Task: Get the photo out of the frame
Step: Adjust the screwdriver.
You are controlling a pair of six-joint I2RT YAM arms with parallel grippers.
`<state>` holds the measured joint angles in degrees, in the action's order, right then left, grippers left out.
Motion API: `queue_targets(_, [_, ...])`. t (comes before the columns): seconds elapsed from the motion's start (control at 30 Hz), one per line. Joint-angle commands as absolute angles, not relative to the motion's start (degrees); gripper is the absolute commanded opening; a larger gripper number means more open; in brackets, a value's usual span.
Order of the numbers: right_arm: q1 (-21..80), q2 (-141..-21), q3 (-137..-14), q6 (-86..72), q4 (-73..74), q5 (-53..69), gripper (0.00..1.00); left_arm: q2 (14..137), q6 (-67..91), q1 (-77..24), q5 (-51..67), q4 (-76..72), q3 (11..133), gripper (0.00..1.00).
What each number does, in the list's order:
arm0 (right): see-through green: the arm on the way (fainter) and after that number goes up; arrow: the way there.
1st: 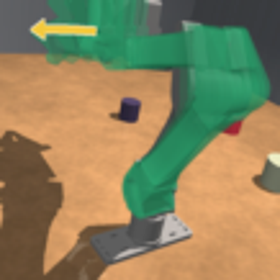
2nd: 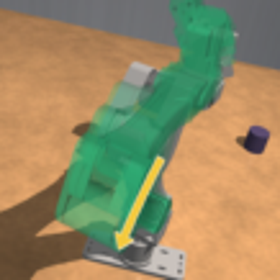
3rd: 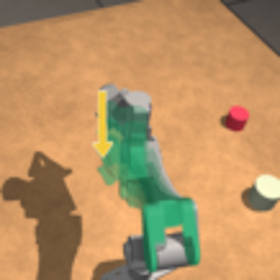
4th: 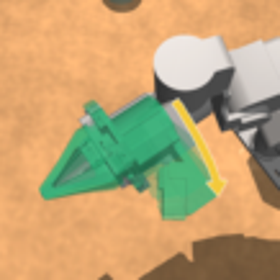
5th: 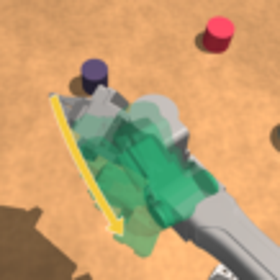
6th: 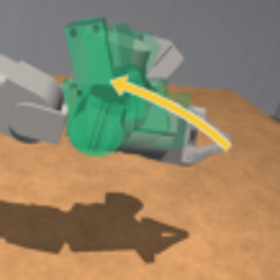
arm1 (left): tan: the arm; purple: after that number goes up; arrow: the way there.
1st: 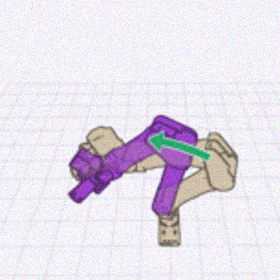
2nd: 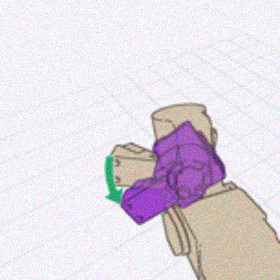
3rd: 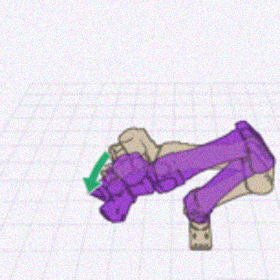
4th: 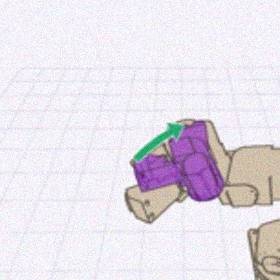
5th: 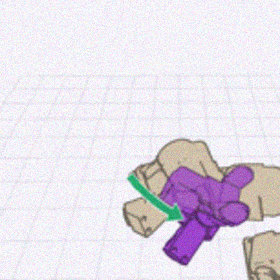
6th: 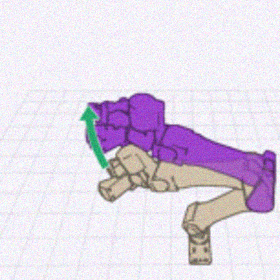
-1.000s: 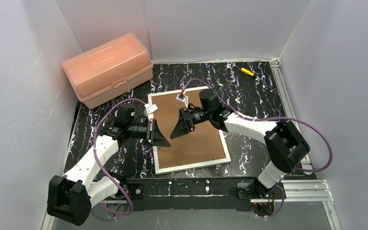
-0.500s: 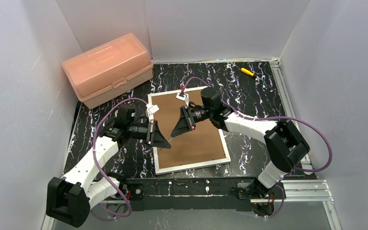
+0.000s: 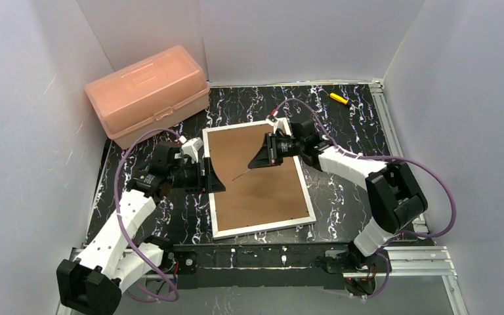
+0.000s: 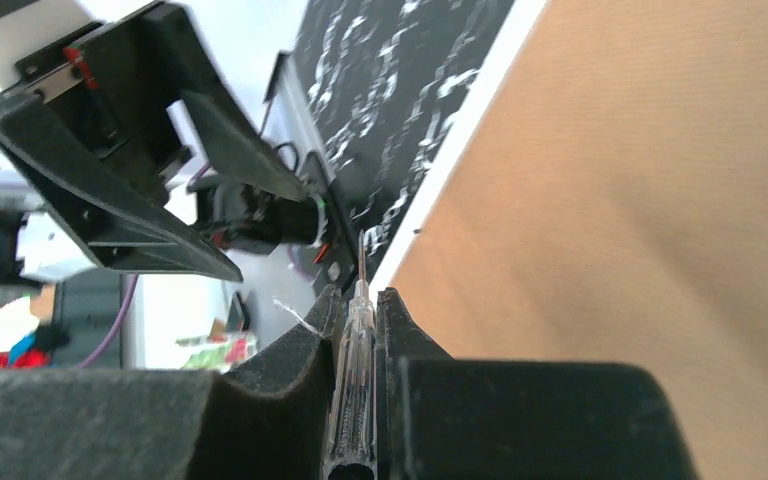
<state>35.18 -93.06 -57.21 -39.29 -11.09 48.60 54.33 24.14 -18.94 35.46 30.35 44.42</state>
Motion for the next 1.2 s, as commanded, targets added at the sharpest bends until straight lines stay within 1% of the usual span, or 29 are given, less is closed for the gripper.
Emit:
queue_targets(0.0, [32.93, -90.04, -56.45, -38.75, -8.51, 39.76, 0.01, 52.06, 25.92, -18.87, 12.78, 37.23, 47.31, 0.64])
queue_targets(0.1, [31.58, -88.27, -56.84, -37.79, -5.30, 32.96, 0.01, 51.30, 29.60, -18.88, 4.24, 37.51, 47.19, 0.65])
queue_targets(0.27, [30.45, -85.66, -57.39, -35.94, -0.64, 22.07, 0.01, 52.80, 36.07, -18.88, -5.06, 34.32, 45.31, 0.66])
queue_targets(0.37, [29.85, -85.32, -57.69, -35.47, 2.14, 18.98, 0.01, 55.90, 37.92, -18.82, -6.90, 32.63, 45.26, 0.66])
queue_targets(0.57, [28.13, -86.21, -56.50, -34.13, 4.26, 19.66, 0.01, 59.48, 39.45, -18.94, -5.62, 25.53, 42.92, 0.66])
queue_targets(0.63, [27.16, -86.39, -55.14, -33.35, 2.38, 22.37, 0.01, 60.28, 40.48, -18.90, -5.71, 22.78, 41.75, 0.66])
queue_targets(0.7, [26.31, -86.35, -52.73, -32.81, -2.61, 27.00, 0.01, 61.60, 41.62, -18.94, -6.59, 20.83, 40.96, 0.66])
queue_targets(0.77, [25.96, -86.12, -50.58, -31.39, -6.54, 29.09, 0.01, 63.39, 42.29, -18.92, -7.40, 19.66, 40.87, 0.63])
queue_targets(0.83, [25.93, -85.03, -48.99, -27.95, -7.90, 27.21, 0.01, 65.14, 42.28, -18.96, -7.52, 18.29, 41.03, 0.58])
queue_targets(0.9, [25.93, -82.47, -46.23, -24.91, -10.09, 23.04, 0.01, 66.42, 42.13, -19.23, -7.92, 16.84, 40.98, 0.57])
queue_targets(1.03, [26.27, -75.23, -38.09, -21.37, -17.45, 15.89, 0.01, 68.44, 41.20, -19.58, -8.70, 14.01, 40.45, 0.56])
queue_targets(1.17, [26.90, -70.05, -33.16, -18.62, -19.99, 11.39, 0.01, 70.38, 40.16, -19.81, -9.15, 12.24, 40.39, 0.56])
